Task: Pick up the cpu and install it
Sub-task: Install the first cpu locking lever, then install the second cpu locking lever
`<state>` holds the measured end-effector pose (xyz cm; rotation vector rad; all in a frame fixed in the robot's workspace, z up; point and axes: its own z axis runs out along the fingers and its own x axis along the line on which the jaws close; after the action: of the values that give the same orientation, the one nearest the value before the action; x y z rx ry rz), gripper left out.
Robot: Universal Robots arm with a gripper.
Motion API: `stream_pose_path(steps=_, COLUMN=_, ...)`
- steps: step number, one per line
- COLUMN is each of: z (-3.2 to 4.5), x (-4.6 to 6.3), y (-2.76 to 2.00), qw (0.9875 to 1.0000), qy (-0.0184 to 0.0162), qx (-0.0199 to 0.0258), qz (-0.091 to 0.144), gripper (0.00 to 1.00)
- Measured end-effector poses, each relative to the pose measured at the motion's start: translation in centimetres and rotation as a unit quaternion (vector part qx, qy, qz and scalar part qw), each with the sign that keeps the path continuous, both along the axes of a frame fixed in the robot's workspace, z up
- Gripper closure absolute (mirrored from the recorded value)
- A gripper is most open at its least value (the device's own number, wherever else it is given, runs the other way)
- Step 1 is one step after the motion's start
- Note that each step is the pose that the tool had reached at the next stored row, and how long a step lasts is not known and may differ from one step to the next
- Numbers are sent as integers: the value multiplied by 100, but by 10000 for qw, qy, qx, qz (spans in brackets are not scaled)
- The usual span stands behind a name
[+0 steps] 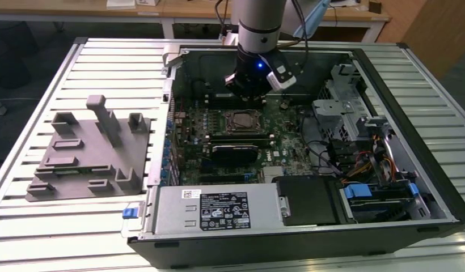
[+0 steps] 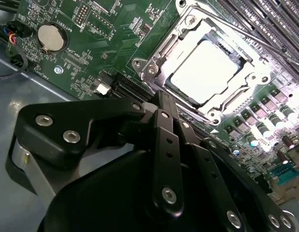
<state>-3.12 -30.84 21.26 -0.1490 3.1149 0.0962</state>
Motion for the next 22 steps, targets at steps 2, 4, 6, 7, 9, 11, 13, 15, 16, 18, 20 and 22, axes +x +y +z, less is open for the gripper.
stream_pose_path(steps=2, z=0, x=0, y=-9, qw=10000, qy=0, qx=0, qz=0, gripper=89)
stream_pose_path(steps=4, z=0, x=0, y=-21, qw=10000, qy=0, qx=0, qz=0, gripper=89)
stream_pose_path(steps=6, z=0, x=0, y=-46, qw=10000, qy=0, qx=0, qz=0, gripper=89)
stream_pose_path(steps=7, z=0, x=0, y=-55, qw=10000, qy=0, qx=0, qz=0, gripper=89)
stream_pose_path(steps=9, z=0, x=0, y=-71, qw=10000, qy=0, qx=0, qz=0, gripper=89)
stream_pose_path(steps=11, z=0, x=0, y=-89, qw=10000, qy=0, qx=0, qz=0, gripper=89)
stream_pose_path(steps=13, z=0, x=0, y=-106, qw=10000, qy=0, qx=0, qz=0, gripper=89)
stream_pose_path(steps=15, z=0, x=0, y=-125, qw=10000, qy=0, qx=0, qz=0, gripper=89)
stream_pose_path(steps=16, z=0, x=0, y=-134, qw=10000, qy=0, qx=0, qz=0, gripper=89)
stream_pose_path(steps=18, z=0, x=1, y=-148, qw=10000, qy=0, qx=0, qz=0, gripper=89)
stream_pose_path(steps=20, z=26, x=0, y=-149, qw=10000, qy=1, qx=-1, qz=-1, gripper=89)
stream_pose_path(steps=22, z=96, x=1, y=-149, qw=10000, qy=-1, qx=1, qz=0, gripper=89)
